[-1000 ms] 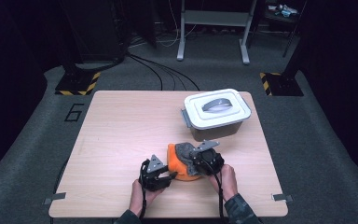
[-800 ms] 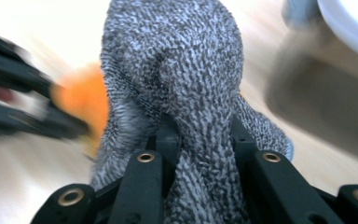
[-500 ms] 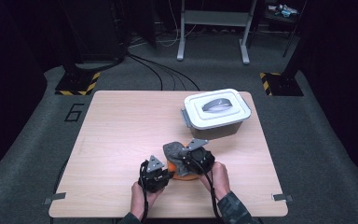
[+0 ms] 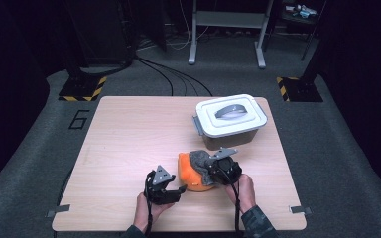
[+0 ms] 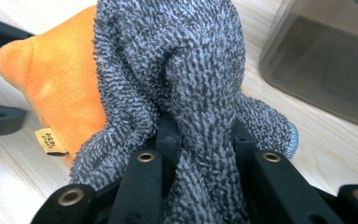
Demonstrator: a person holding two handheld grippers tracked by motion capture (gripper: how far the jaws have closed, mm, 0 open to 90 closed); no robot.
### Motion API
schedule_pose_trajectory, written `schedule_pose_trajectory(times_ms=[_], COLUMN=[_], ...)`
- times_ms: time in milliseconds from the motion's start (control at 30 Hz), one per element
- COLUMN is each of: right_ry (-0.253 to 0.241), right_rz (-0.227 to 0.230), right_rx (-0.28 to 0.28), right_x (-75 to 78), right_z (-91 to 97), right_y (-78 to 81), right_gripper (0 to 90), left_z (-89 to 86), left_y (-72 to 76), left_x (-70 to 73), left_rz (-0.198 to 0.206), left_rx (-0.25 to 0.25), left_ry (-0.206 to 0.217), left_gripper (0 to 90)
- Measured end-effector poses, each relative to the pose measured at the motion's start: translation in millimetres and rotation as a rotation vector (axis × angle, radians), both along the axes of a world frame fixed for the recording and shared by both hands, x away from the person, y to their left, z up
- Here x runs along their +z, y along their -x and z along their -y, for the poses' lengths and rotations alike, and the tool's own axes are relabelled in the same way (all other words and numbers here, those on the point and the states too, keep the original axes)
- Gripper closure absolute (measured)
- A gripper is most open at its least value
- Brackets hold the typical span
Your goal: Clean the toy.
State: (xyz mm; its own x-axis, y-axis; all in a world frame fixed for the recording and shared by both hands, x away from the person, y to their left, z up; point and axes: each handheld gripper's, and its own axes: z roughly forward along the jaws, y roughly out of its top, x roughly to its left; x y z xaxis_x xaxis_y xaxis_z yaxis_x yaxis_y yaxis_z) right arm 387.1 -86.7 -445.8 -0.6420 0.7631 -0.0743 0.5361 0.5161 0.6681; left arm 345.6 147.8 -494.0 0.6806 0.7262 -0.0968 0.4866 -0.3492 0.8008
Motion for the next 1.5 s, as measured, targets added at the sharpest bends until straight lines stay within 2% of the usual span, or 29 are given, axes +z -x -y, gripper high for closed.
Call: schedule_pose_trajectory(times_ms=[33,100,133,167,233,267,300,333,367,467,533,567,633,700,767,833,900,933,967,1000,1033,1067,1100,1200,1333,1367,1433,1467,1500], right_ry=[-0.001,-0.004,0.002,0.008,0.003,0.009,-0.012,-0.026,-0.014,0.063,0.047,0.039,0.058,0.036,0.000,-0.005,-0.003,-0.001,-0.005,-0.007,-0.014,-0.015,-0.014,-0.030,-0.021,-0.022,-0.029,-0.029,-0.018], right_rz=[-0.001,-0.002,-0.009,-0.001,0.025,0.034,0.048,0.042,0.042,0.037,0.028,0.026,0.040,0.014,-0.003,-0.009,-0.013,-0.013,-0.014,-0.017,-0.020,-0.027,-0.017,-0.018,0.032,0.040,0.052,0.053,0.061], right_rx=[0.000,0.003,0.008,0.004,0.022,0.040,0.056,0.070,0.086,0.100,0.093,0.087,0.036,-0.003,-0.015,-0.014,-0.014,-0.011,-0.010,-0.009,-0.017,-0.022,-0.022,-0.024,-0.018,-0.015,0.014,0.024,0.046], right_x=[-0.1,0.2,1.0,3.2,15.4,20.8,26.5,31.0,32.5,23.0,18.7,19.0,18.8,14.4,5.8,1.0,1.8,2.2,2.1,1.7,0.9,0.7,-0.1,0.4,16.9,20.6,30.2,34.1,37.1], right_z=[-0.2,-0.5,-0.8,-2.3,-5.9,-7.9,-12.6,-18.5,-25.9,-39.2,-32.7,-27.3,-15.3,0.0,7.1,7.4,5.9,5.6,5.2,5.2,4.8,4.9,5.4,7.5,5.8,4.0,-2.2,-7.3,-12.2], right_y=[-0.5,-1.5,-2.0,-2.8,-2.6,-1.8,-0.4,1.1,1.4,-2.2,-3.4,-3.8,-1.5,-2.2,-3.5,-5.0,-7.3,-8.7,-10.0,-11.4,-12.2,-12.6,-13.5,-13.1,-3.6,-0.9,7.1,12.0,16.7], right_gripper=[72.5,72.5,72.5,72.5,72.4,72.4,72.4,72.4,72.4,72.5,72.4,72.4,72.3,72.3,72.4,72.5,72.5,72.5,72.4,72.5,72.5,72.5,72.5,72.5,72.5,72.5,72.5,72.5,72.5], left_z=[2.9,10.2,11.8,11.5,9.9,8.0,7.3,7.7,7.3,6.3,6.2,6.5,5.9,5.4,7.3,9.2,11.6,12.2,13.0,14.0,15.1,16.4,16.9,13.7,9.3,8.3,6.6,6.1,5.5], left_y=[-2.4,-3.7,-3.4,-3.7,-4.2,-5.3,-5.5,-5.1,-5.2,-5.2,-4.4,-4.2,-4.8,-4.4,-3.3,-3.0,-2.3,-4.4,-7.4,-10.4,-12.3,-13.4,-14.1,-14.0,-12.9,-12.8,-11.7,-10.2,-9.1], left_x=[-2.2,-3.7,-3.9,-4.3,-6.1,-6.5,-6.6,-6.4,-5.8,-5.8,-6.2,-6.2,-6.6,-6.6,-6.4,-3.8,-1.0,0.1,0.6,0.0,-0.8,-1.8,-3.1,-4.9,-0.8,0.2,3.3,4.9,6.6], left_rz=[-0.005,0.022,0.032,0.026,0.019,0.013,0.013,0.015,0.014,0.007,0.004,0.006,0.001,0.004,0.008,0.028,0.102,0.108,0.115,0.114,0.113,0.116,0.108,0.075,0.025,0.001,-0.028,-0.048,-0.064], left_rx=[-0.029,-0.029,-0.018,-0.009,0.009,0.002,0.001,0.004,-0.001,0.005,0.007,0.009,0.009,0.000,-0.009,-0.014,-0.029,-0.049,-0.058,-0.075,-0.093,-0.088,-0.086,-0.057,-0.031,-0.027,-0.016,-0.008,-0.007], left_ry=[-0.001,-0.026,-0.019,-0.002,0.022,0.026,0.027,0.025,0.014,0.014,0.029,0.031,0.033,0.028,0.023,-0.023,-0.101,-0.118,-0.135,-0.133,-0.121,-0.119,-0.101,-0.031,0.025,0.048,0.078,0.106,0.120], left_gripper=[43.4,53.8,58.5,65.1,72.3,74.2,75.6,76.6,77.7,79.2,79.6,79.8,79.8,79.5,77.6,63.2,46.3,41.2,41.4,43.4,49.7,55.7,62.6,74.2,78.9,79.2,79.6,79.8,79.9])
